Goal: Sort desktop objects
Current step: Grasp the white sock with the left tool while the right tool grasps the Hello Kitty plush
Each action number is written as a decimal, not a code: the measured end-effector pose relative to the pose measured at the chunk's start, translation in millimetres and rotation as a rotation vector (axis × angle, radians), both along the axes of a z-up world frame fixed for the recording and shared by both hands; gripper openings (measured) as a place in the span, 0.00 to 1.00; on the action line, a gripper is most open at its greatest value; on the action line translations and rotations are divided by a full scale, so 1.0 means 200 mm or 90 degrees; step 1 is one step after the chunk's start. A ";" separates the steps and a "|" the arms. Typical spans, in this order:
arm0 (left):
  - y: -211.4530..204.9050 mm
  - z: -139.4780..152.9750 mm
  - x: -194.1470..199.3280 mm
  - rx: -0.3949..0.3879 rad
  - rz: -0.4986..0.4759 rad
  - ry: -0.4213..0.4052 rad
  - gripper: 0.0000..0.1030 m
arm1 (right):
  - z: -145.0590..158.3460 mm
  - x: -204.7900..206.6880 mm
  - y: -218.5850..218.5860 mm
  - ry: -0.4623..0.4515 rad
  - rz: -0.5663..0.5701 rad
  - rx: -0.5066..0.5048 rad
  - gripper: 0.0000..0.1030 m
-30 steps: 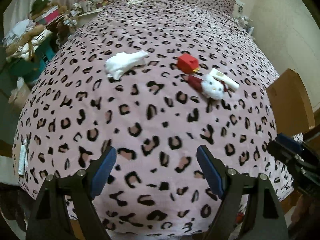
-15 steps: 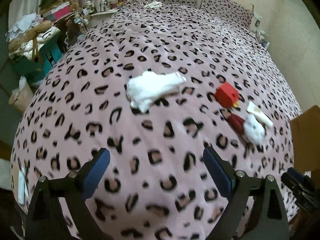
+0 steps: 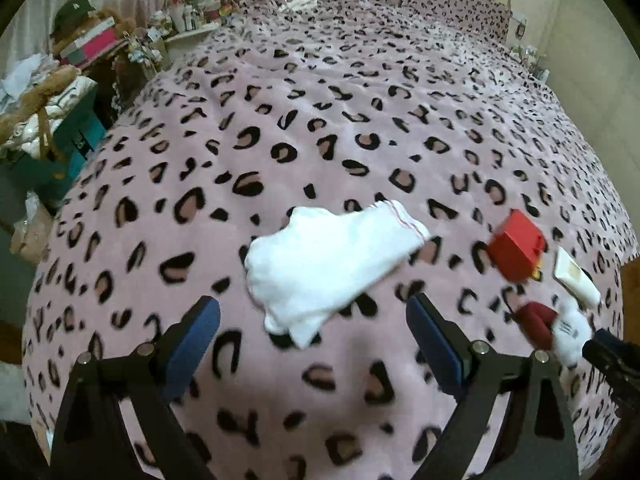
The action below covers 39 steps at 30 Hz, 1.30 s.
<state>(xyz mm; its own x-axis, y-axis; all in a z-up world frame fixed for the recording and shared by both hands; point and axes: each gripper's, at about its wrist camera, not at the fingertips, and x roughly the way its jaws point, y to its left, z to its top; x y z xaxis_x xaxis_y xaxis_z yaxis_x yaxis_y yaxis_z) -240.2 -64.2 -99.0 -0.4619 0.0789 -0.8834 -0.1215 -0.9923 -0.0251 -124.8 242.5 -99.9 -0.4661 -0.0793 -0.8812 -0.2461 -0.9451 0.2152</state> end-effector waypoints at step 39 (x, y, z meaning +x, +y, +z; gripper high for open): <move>-0.10 -0.15 0.26 0.007 0.089 0.007 0.31 | -0.12 0.03 -0.27 0.059 0.088 -0.040 0.52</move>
